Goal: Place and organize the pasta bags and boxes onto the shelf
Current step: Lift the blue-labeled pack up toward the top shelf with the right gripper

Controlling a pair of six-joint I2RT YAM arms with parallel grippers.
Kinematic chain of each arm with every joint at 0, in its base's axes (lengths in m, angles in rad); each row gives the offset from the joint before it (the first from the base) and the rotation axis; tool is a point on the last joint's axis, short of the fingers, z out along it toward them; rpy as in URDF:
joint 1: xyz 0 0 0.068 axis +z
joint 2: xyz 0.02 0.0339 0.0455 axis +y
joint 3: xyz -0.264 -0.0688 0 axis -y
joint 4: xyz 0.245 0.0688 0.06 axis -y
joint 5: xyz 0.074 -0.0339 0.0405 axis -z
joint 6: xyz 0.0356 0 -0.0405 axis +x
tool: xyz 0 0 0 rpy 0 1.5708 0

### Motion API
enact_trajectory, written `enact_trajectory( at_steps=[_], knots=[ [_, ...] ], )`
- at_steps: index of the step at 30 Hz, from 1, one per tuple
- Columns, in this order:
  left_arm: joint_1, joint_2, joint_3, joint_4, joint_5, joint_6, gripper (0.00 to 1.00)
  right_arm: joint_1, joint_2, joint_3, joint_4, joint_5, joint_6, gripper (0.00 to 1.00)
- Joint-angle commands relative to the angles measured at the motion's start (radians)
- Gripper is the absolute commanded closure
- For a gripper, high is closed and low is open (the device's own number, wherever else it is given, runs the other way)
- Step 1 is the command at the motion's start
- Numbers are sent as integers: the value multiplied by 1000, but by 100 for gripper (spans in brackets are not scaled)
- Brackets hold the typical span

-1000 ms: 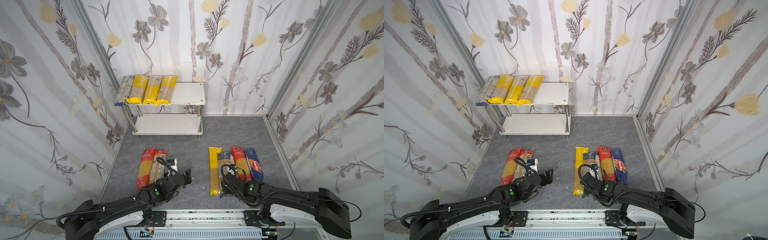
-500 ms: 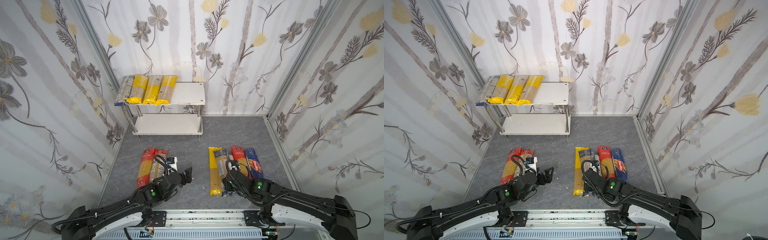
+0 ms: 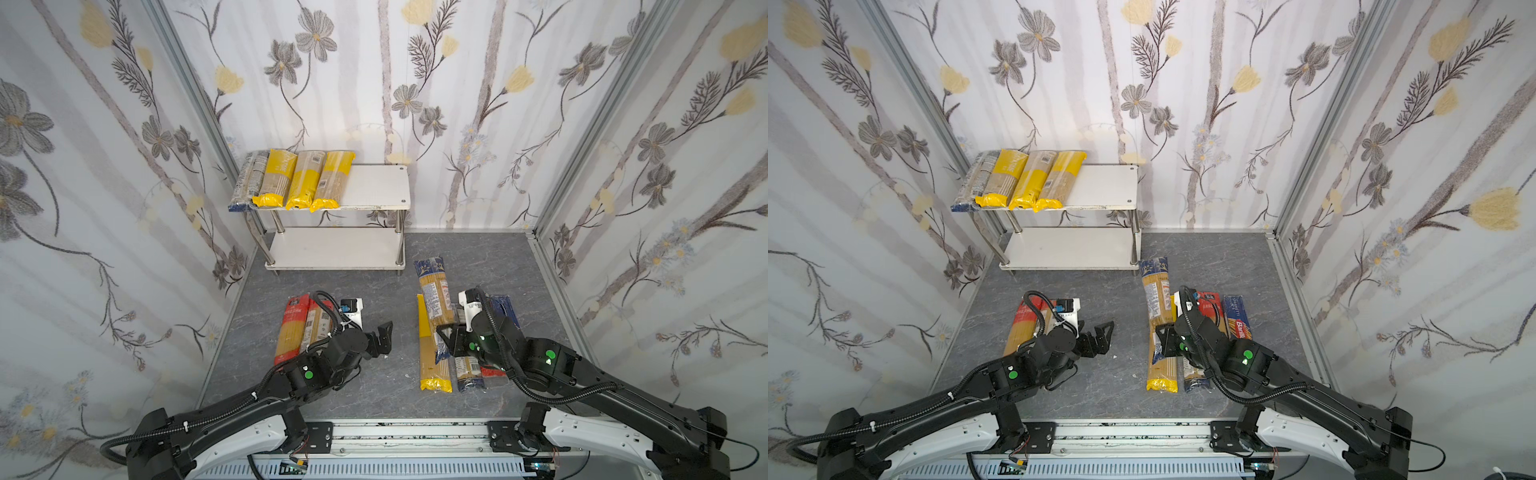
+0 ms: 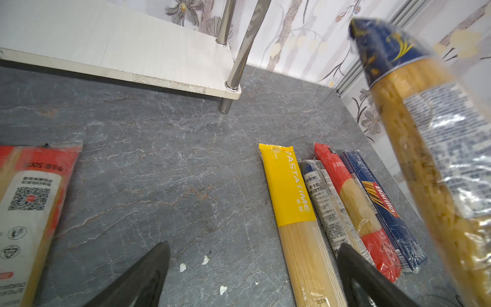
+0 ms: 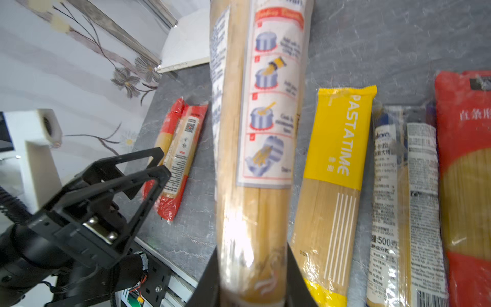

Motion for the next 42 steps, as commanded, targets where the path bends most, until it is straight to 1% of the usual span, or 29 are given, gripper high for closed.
enact_trajectory(
  at_steps=[1,9,12,13,15,18,22,25,26,29,32,36,38,42],
  knots=[
    [16,17,59,-54,-28,54,0,-24,43,96,93,7,-98,96],
    [99,73,198,-112,-26,124,0,-141,265,436,89,-116,-242,96],
    [139,84,235,-118,-12,152,0,-180,371,603,67,-159,-285,96],
    [154,87,246,-120,-6,162,0,-221,409,668,56,-171,-300,96],
    [179,94,262,-120,-3,177,0,-257,489,792,33,-200,-322,95],
    [214,105,282,-120,-1,204,0,-304,648,1018,-5,-238,-352,94],
    [261,124,295,-120,-6,231,0,-359,874,1338,-40,-289,-352,93],
    [288,126,293,-120,-1,221,0,-395,1027,1507,0,-342,-298,92],
    [294,123,289,-120,-2,216,0,-407,1067,1533,36,-374,-270,92],
    [309,106,273,-120,-8,210,0,-422,1140,1536,172,-434,-196,91],
    [318,86,261,-121,-22,206,0,-424,1192,1539,289,-477,-162,89],
    [331,73,255,-124,-25,202,0,-427,1259,1598,318,-483,-147,85],
    [335,69,256,-129,-24,201,0,-427,1273,1603,325,-474,-142,77],
    [341,62,251,-131,-26,194,0,-428,1284,1603,335,-474,-132,51]
  ],
)
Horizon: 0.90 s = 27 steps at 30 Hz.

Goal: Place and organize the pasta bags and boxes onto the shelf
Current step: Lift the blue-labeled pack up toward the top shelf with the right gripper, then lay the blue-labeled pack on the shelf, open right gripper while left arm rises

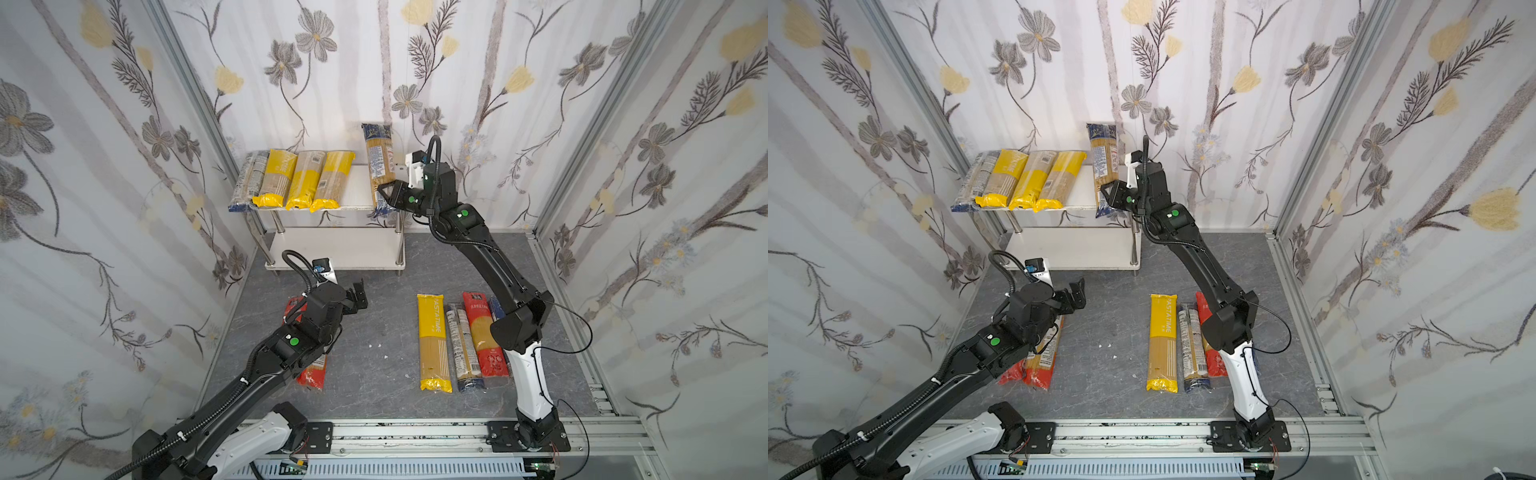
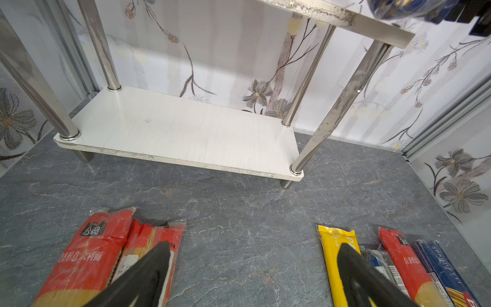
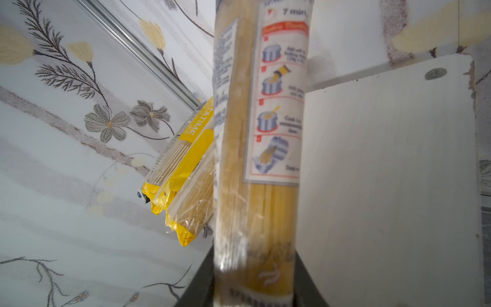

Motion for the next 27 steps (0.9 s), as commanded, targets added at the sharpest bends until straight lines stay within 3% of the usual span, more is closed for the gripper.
enact_trajectory(
  at_steps=[1,5,10,18,27],
  knots=[
    [4,-8,-7,-5,-17,-15,0,-4,10,16,193,-12,20,45],
    [7,-8,-7,-6,-14,-19,0,-4,19,16,185,-21,25,33],
    [7,-13,-1,-6,-12,-21,0,-10,10,17,116,8,12,31],
    [10,-34,0,-8,-2,-12,0,-10,-53,16,-71,174,-158,28],
    [11,6,44,-7,18,-28,0,26,-47,16,-187,193,-232,25]
  ],
)
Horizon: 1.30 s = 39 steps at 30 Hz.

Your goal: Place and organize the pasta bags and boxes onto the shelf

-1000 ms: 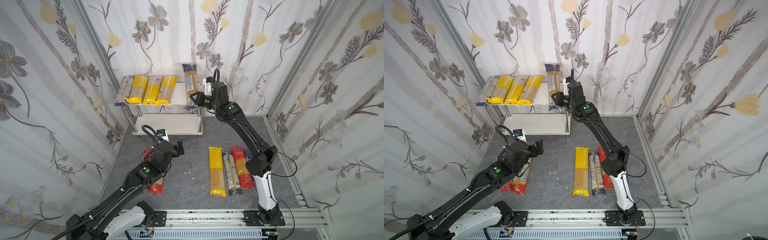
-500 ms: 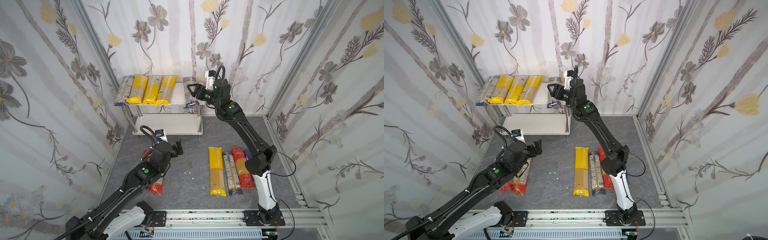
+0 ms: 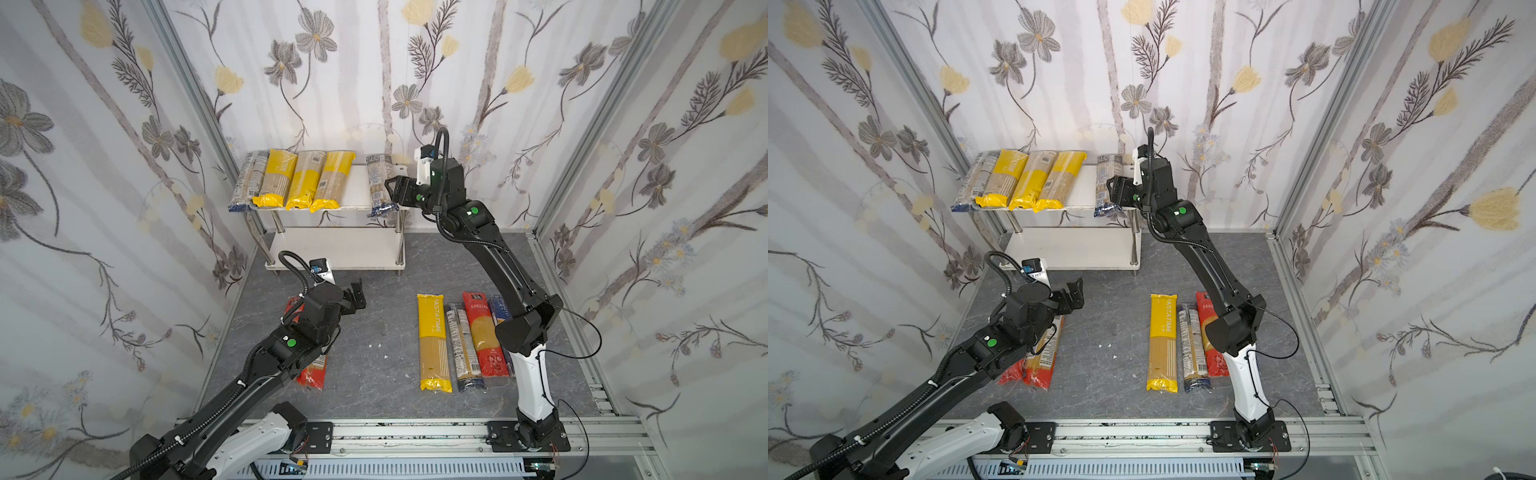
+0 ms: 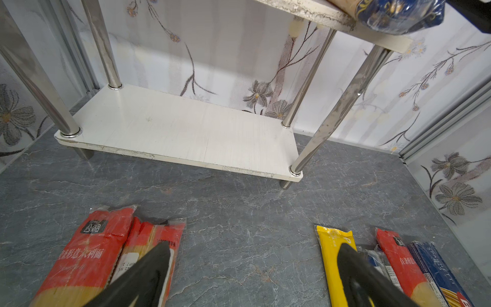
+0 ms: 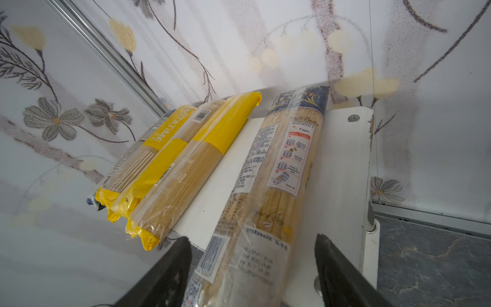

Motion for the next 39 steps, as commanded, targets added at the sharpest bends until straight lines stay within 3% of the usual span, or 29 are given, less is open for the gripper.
enact_trajectory(
  at_steps=[1,3,16,24,33,39],
  knots=[
    [2,24,51,12,4,-17,0,16,-9,1,-45,30,-55,25],
    [1,53,100,13,13,-19,0,17,-42,-6,-63,32,-67,9],
    [-3,336,443,15,12,-20,0,-10,-465,-528,4,110,-113,0],
    [-110,545,687,6,-198,176,0,-67,-810,-948,116,104,-99,0],
    [-146,810,1008,-8,-434,399,0,-144,-1016,-1124,107,65,-98,0],
    [-106,976,1233,-70,-461,447,0,-207,-1074,-1150,87,39,-110,0]
  ],
)
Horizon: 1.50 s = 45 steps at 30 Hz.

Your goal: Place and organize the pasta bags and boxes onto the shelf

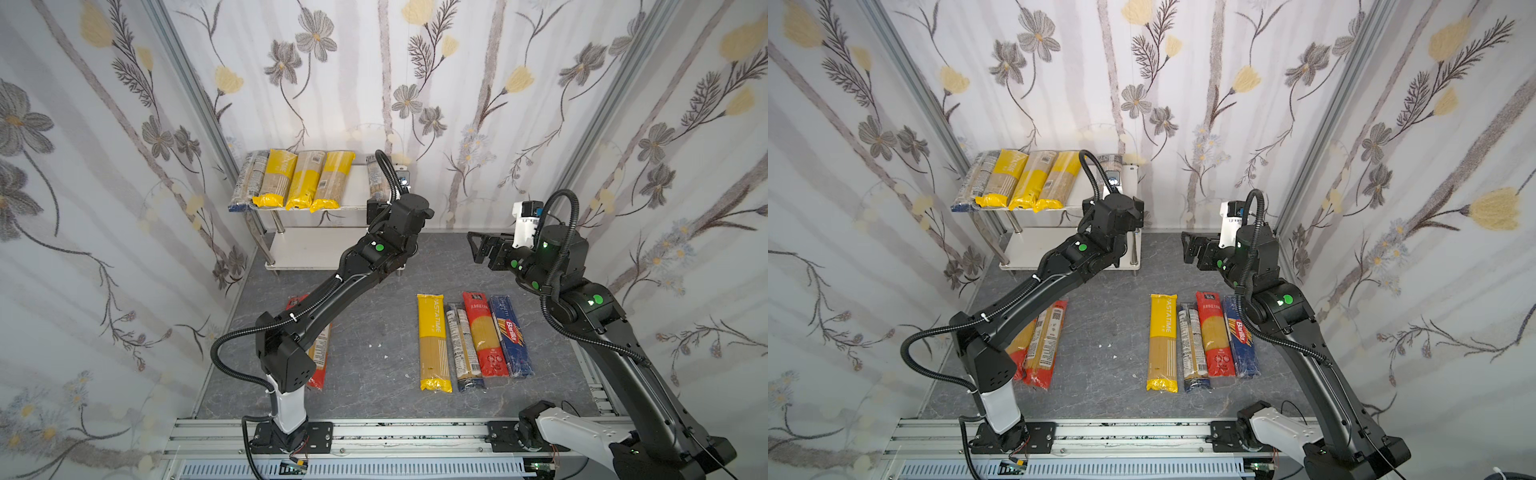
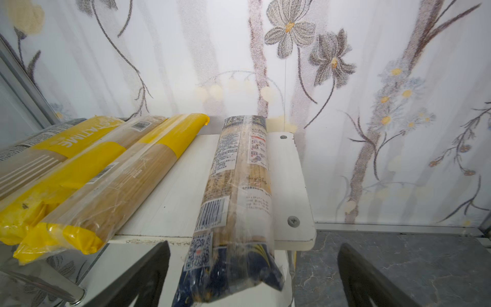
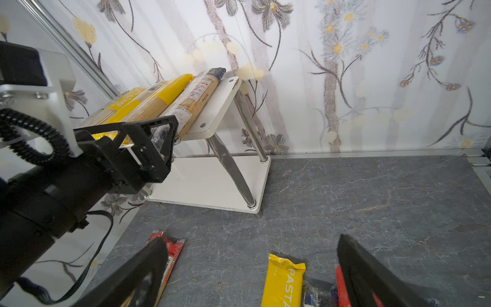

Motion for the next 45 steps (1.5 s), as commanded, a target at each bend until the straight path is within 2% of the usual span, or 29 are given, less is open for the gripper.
enact_trajectory(
  at_steps=[1,7,13,20,23,26,31,34,37,39,42,45],
  knots=[
    [23,54,93,-53,-56,41,0,-26,-16,-11,23,-34,-14,0],
    [81,73,126,-102,71,-42,0,-85,-22,-19,22,-74,-21,0],
    [111,123,166,-191,150,-94,0,-115,-6,-25,34,-101,-20,0],
    [132,138,167,-229,162,-123,0,-127,8,-30,44,-114,-14,0],
    [138,138,170,-230,165,-121,7,-131,5,-30,44,-115,-11,0],
    [144,146,184,-229,177,-116,18,-133,0,-32,44,-113,-11,0],
    [154,159,215,-229,186,-114,48,-136,-11,-31,35,-112,-7,0],
    [156,153,214,-230,187,-115,53,-139,-20,-24,24,-103,-9,0],
    [158,146,207,-233,161,-108,62,-140,-22,-17,17,-101,-9,0],
    [161,141,201,-233,142,-103,74,-140,-23,-14,15,-103,-8,0],
    [172,129,187,-234,117,-104,85,-140,-24,-13,15,-107,-3,0],
    [189,110,158,-234,99,-105,87,-141,-24,-10,16,-113,0,0]
  ],
)
